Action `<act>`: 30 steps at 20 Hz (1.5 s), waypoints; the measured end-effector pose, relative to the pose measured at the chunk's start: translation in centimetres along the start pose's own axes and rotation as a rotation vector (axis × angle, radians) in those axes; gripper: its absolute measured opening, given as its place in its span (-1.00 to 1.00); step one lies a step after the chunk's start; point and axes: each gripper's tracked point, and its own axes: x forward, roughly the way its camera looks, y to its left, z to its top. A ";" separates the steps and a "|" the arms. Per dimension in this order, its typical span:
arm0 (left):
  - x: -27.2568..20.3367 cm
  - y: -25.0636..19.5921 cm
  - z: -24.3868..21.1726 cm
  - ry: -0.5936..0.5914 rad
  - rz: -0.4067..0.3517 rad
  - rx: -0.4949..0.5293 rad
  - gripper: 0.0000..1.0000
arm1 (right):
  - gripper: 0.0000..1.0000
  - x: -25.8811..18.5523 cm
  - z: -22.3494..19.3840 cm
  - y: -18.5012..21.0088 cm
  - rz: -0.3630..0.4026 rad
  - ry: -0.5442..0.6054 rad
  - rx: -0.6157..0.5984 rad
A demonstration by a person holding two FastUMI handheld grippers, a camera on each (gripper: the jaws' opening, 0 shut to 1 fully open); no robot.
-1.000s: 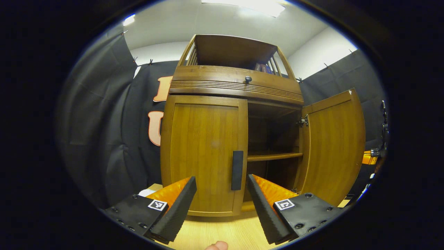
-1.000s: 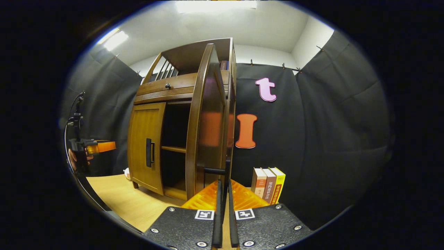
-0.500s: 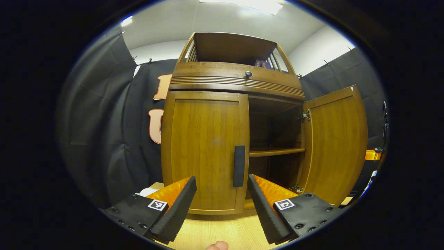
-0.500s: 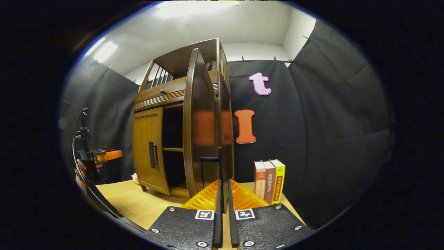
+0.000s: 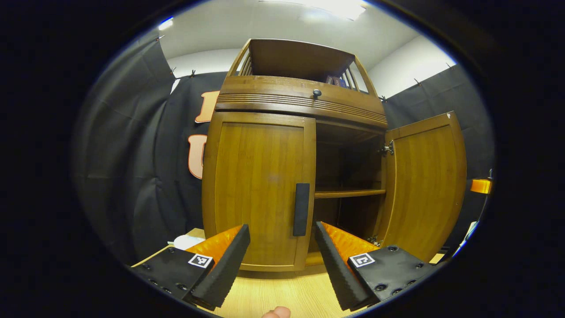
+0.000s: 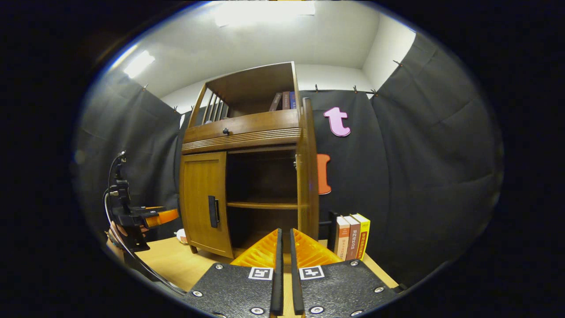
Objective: Open the right door of the double-door shoe cabinet with the right hand, and open the left door with the left hand.
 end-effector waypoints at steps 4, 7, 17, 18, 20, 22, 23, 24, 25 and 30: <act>0.1 -0.9 0.2 0.003 -0.013 0.008 0.92 | -0.86 3.1 -1.3 2.4 0.000 0.015 -0.029; 0.3 -1.4 0.3 -0.007 -0.027 -0.007 0.89 | -0.64 5.4 -2.1 3.8 -0.002 0.036 -0.062; 3.5 -4.0 -0.2 0.045 -0.072 -0.034 0.94 | 0.96 7.0 -4.0 6.8 0.004 0.058 -0.074; 3.7 -4.0 -0.2 0.052 -0.068 -0.033 0.94 | 0.79 6.9 -3.8 7.2 0.013 0.057 -0.076; 5.3 -4.5 0.4 0.036 -0.078 -0.047 0.99 | 0.94 6.5 -3.4 7.5 0.022 0.047 -0.083; 7.1 -5.2 0.4 0.059 -0.092 -0.040 0.89 | 0.96 6.1 -3.3 7.4 0.022 0.041 -0.083; 8.1 -5.3 0.0 0.073 -0.084 -0.035 0.87 | 0.88 6.0 -3.1 7.3 0.021 0.038 -0.080; 9.4 -5.4 0.0 0.075 -0.077 -0.033 0.87 | 0.88 5.9 -3.0 7.3 0.019 0.034 -0.078; 10.8 -5.6 -0.1 0.078 -0.077 -0.032 0.90 | 0.96 5.9 -3.0 7.2 0.018 0.034 -0.077; 15.6 -4.6 -1.0 0.074 -0.040 -0.005 0.94 | 0.88 5.6 -2.8 6.5 0.012 0.037 -0.099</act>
